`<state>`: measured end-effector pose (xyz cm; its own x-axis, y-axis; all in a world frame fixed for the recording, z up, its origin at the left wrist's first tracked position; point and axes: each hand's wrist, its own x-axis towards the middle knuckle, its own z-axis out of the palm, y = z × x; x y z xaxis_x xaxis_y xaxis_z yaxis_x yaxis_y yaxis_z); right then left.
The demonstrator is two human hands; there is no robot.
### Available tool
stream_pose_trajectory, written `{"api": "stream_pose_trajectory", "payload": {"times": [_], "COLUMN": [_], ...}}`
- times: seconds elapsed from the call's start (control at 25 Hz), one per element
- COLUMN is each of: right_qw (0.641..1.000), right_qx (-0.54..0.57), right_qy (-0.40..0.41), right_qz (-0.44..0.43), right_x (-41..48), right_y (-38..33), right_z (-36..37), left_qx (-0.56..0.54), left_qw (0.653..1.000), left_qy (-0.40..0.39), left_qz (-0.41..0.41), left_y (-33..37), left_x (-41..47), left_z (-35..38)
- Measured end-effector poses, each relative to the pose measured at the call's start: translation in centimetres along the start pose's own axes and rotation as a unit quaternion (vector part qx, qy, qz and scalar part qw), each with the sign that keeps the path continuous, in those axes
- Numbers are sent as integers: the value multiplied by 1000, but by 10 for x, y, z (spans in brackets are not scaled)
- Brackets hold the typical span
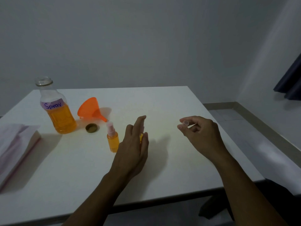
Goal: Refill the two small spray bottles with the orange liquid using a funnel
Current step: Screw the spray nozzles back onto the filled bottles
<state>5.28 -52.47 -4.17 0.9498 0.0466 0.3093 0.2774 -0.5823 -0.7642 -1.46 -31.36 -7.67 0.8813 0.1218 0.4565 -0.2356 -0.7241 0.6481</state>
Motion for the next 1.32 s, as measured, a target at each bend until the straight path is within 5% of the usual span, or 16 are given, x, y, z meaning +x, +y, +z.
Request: {"api": "stream_pose_trajectory", "payload": {"times": [0.6, 0.88, 1.32], "right_qw": [999, 976, 966], "right_qx": [-21, 206, 211], "right_qy": [15, -65, -139], "right_qz": [-22, -19, -51], "right_x": [-3, -12, -21], "right_y": [-5, -35, -62], "right_z": [-5, 6, 39], "left_qx": [82, 6, -39], "left_qw": [994, 1000, 998], "left_qy": [71, 19, 2], "left_qz": [19, -13, 45], "left_y": [-4, 2, -5], "left_x": [4, -9, -16], "left_z": [6, -9, -38]}}
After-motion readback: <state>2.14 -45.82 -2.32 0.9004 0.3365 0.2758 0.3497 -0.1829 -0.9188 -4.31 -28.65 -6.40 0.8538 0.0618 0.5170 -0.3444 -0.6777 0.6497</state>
